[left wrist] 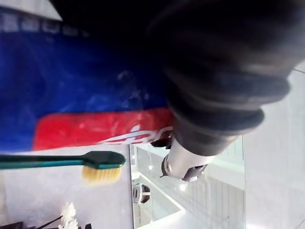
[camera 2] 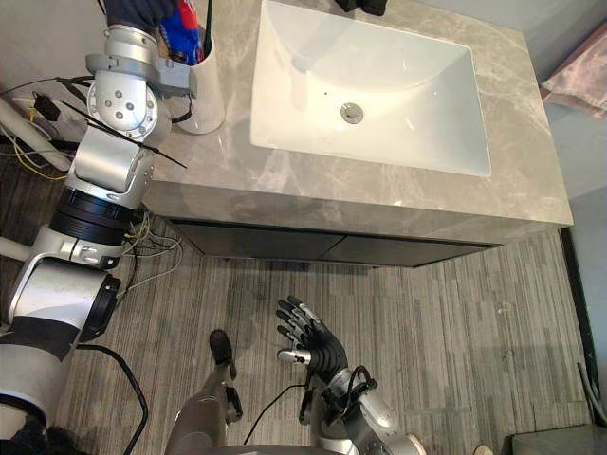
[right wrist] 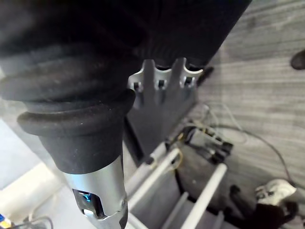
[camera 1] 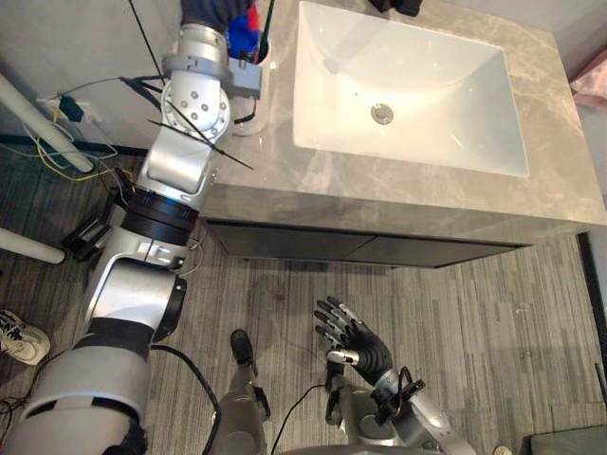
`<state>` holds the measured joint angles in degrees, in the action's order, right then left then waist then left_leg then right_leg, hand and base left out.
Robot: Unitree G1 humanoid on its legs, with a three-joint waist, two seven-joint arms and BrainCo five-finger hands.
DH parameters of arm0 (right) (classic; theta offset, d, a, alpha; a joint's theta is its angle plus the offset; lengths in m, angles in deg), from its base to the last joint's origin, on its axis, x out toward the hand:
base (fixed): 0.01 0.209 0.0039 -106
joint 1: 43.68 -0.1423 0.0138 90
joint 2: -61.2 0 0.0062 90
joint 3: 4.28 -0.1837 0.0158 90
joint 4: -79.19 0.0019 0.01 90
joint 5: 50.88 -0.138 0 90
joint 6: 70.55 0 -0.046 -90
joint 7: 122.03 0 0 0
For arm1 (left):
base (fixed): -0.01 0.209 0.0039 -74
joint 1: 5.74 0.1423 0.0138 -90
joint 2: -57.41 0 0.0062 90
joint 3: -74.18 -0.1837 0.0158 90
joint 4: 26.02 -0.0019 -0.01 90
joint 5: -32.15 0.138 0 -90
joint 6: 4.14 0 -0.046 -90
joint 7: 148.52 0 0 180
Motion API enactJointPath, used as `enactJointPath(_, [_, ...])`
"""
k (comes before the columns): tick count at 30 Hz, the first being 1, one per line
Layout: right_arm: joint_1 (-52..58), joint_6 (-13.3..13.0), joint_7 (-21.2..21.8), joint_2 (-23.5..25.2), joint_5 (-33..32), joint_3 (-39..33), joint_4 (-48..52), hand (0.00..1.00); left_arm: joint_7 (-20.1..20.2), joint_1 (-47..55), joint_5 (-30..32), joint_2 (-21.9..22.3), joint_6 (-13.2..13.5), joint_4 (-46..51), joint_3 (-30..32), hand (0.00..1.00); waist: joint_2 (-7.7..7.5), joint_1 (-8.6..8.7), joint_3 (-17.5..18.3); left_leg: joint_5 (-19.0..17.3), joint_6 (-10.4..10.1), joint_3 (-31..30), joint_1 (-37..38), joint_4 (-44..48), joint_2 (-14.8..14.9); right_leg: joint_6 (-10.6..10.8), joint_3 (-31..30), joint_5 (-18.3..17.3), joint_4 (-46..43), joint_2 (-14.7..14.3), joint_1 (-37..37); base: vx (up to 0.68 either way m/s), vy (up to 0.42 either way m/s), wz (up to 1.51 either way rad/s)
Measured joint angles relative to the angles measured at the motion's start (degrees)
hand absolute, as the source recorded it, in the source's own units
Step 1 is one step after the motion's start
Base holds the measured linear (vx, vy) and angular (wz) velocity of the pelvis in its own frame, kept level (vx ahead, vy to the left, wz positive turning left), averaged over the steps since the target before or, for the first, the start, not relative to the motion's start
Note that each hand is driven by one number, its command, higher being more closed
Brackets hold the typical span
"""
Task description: Organize washtable
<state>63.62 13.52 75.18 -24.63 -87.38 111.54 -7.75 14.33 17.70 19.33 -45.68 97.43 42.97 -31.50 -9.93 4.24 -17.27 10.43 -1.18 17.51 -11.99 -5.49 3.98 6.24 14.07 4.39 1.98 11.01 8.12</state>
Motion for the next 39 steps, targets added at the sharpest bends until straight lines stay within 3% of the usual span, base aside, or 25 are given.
enactJointPath(13, [-0.01, 0.0, 0.0, 0.01, 0.05, -0.03, -0.02, 0.0, 0.87, -2.16, 0.04, 0.24, 0.01, -0.13, 0.1, 0.0, 0.46, -0.15, -0.17, 0.0, -0.01, -0.46, 0.63, -0.02, -0.17, 0.03, 0.25, -0.01, 0.01, 0.08, -0.88, 0.0, 0.001, 0.01])
enactJointPath(22, [-2.26, -0.02, -0.17, 0.18, 0.06, 0.01, -3.42, 0.0, 0.88, -2.17, -0.24, 0.18, 0.13, 0.03, 0.44, 0.0, 4.0, -0.52, 1.18, 0.05, 0.03, -1.76, 0.82, -0.04, -0.4, 0.12, 1.44, -0.08, -0.23, 0.22, -2.04, 0.01, 0.003, 0.06])
enactJointPath(26, [-2.84, 0.0, -0.78, 0.23, 0.12, -0.06, -4.3, 0.0, 0.83, -2.16, -2.93, -1.74, 1.34, 5.51, 0.82, 0.0, 6.12, -1.92, 2.83, 0.07, 0.04, -2.93, 1.13, -0.03, -0.59, 0.46, 2.74, -0.33, 0.05, 0.23, -3.3, 0.02, 0.011, 0.16])
enactJointPath(30, [-4.02, 0.25, -0.76, 1.28, 0.86, -0.77, -4.64, 0.0, 2.48, 0.72, -5.16, -4.76, 3.31, 15.23, 2.56, 0.0, 6.97, -2.31, 4.69, 0.18, 0.14, -5.03, 2.46, -0.01, -1.09, 0.76, 5.05, -1.4, -0.24, 0.45, -5.54, 0.01, 0.016, 0.3])
enactJointPath(31, [-4.24, 0.26, -0.74, 1.56, 1.31, -1.32, -4.62, 0.0, 3.77, 4.34, -6.38, -6.14, 4.08, 19.62, 3.29, 1.0, 7.51, -2.52, 5.83, 0.17, 0.14, -5.51, 2.61, -0.01, -1.21, 0.76, 5.65, -1.87, -0.63, 0.59, -5.87, 0.02, 0.016, 0.2])
enactJointPath(33, [-4.26, 0.26, -0.73, 1.81, 1.59, -2.43, -4.62, 0.0, 6.35, 10.89, -7.11, -7.69, 4.52, 25.62, 4.53, 1.0, 8.32, -3.01, 7.04, 0.16, 0.14, -6.2, 2.87, -0.03, -1.38, 0.96, 6.3, -2.56, -1.28, 0.8, -6.26, 0.01, 0.018, 0.2])
enactJointPath(35, [-4.02, 0.25, -0.71, 1.86, 2.13, -3.51, -4.62, 0.0, 10.37, 23.99, -8.2, -8.79, 4.92, 33.87, 6.17, 1.0, 9.52, -4.56, 8.51, 0.14, 0.11, -6.49, 3.22, -0.07, -1.34, 0.55, 6.57, -3.29, -1.99, 0.86, -6.47, 0.0, 0.015, 0.09])
enactJointPath(39, [-2.26, 0.25, -0.69, 2.62, 3.23, -5.63, -4.63, 0.0, 17.32, 45.07, -11.51, -8.67, 4.02, 44.64, 8.07, 1.0, 9.77, -5.2, 9.41, -0.29, -0.45, -6.64, 3.77, -0.41, -1.24, 0.63, 6.91, -3.77, -2.19, 0.91, -7.0, -0.02, 0.011, 0.02])
